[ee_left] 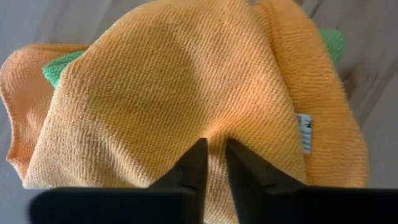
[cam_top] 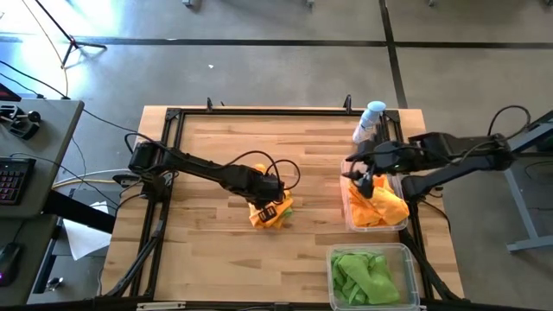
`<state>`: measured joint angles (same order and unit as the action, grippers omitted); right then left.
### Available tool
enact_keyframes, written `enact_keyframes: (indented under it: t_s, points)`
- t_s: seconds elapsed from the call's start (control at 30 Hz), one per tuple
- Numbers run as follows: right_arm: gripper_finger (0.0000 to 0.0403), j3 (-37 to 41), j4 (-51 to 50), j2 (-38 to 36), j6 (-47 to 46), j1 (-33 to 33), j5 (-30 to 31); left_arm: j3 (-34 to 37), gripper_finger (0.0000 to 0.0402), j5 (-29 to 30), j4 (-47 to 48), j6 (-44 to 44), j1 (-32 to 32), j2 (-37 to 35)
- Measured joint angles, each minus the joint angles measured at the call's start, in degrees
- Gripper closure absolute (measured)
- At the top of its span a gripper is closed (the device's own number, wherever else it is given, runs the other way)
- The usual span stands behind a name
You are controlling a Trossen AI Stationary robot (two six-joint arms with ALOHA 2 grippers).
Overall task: Sort microfiber towel by color & place in baskets
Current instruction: Put the yellow towel into the top transparent bin
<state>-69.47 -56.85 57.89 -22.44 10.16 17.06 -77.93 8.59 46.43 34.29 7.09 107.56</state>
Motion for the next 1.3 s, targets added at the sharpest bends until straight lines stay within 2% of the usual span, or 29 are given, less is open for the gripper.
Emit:
enact_keyframes:
  t_s: [0.07,0.13,0.4,0.53,0.73,0.9,1.03,1.3]
  points:
    - [0.0171,0.0,0.61,2.07,0.02,0.0,-0.07,0.0,0.0386,-0.4,-0.11,-0.55,-0.07,-0.03]
    - [0.0171,0.0,0.92,4.22,0.47,0.0,-0.53,0.0,0.0395,-0.62,-0.08,-0.96,-0.33,-0.03]
    - [0.0171,0.02,2.97,9.58,4.93,0.01,-1.12,-0.03,0.0401,-1.64,0.04,-1.25,0.02,-1.14]
    - [0.0171,0.02,3.68,9.56,4.78,0.01,-1.1,-0.04,0.0401,-1.53,-0.05,0.48,0.5,-1.92]
    - [0.0171,0.02,3.82,9.17,4.51,0.01,-1.1,-0.11,0.0401,-7.91,-1.16,1.0,0.48,-4.37]
    - [0.0171,0.02,4.78,9.17,4.51,0.01,-1.12,-0.11,0.04,-6.88,-1.67,2.76,0.63,-4.34]
    - [0.0171,0.02,4.8,9.17,4.51,0.01,-1.12,-0.09,0.0382,-6.78,-1.75,2.7,0.63,-3.86]
    - [0.0171,0.02,4.8,9.17,4.5,0.01,-1.14,-0.09,0.03,-5.04,-3.55,3.39,0.44,-3.56]
